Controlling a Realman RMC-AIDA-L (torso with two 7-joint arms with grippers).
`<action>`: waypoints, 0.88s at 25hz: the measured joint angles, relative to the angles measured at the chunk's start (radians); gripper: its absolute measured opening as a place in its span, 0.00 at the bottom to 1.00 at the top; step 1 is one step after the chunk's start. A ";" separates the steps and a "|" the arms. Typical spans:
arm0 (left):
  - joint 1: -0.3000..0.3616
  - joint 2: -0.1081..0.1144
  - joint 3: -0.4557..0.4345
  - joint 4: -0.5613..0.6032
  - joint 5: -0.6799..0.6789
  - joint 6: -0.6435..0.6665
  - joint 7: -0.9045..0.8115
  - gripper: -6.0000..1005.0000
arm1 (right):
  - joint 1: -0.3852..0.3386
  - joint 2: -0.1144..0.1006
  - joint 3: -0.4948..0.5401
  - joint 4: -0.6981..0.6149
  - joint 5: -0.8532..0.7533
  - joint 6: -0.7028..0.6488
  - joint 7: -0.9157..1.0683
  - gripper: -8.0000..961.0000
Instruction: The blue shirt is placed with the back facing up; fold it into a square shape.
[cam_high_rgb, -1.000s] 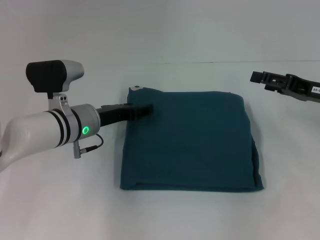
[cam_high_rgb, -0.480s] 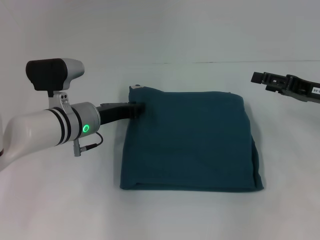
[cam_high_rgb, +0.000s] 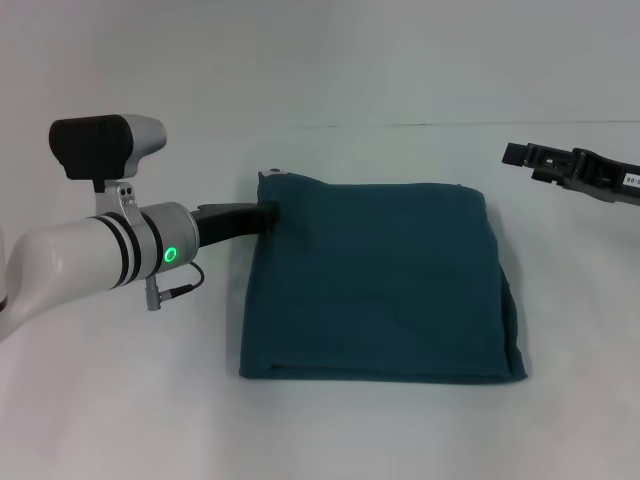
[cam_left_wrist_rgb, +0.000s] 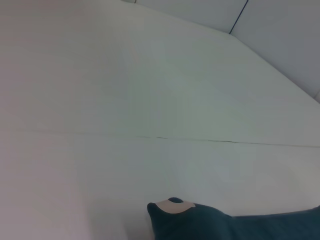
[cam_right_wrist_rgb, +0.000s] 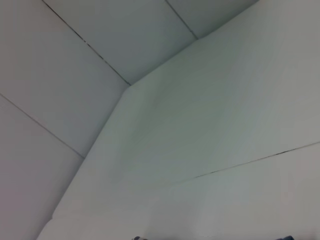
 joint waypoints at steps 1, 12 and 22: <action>0.000 0.000 0.000 0.000 0.000 0.000 0.000 0.05 | 0.000 0.000 0.000 0.000 0.000 0.001 0.000 0.86; 0.006 0.000 -0.004 0.008 0.000 -0.004 -0.001 0.02 | 0.001 0.000 -0.001 0.000 0.000 0.010 -0.001 0.86; 0.013 0.003 -0.005 0.011 0.000 -0.014 -0.002 0.02 | 0.004 0.002 -0.002 0.000 0.000 0.014 -0.002 0.86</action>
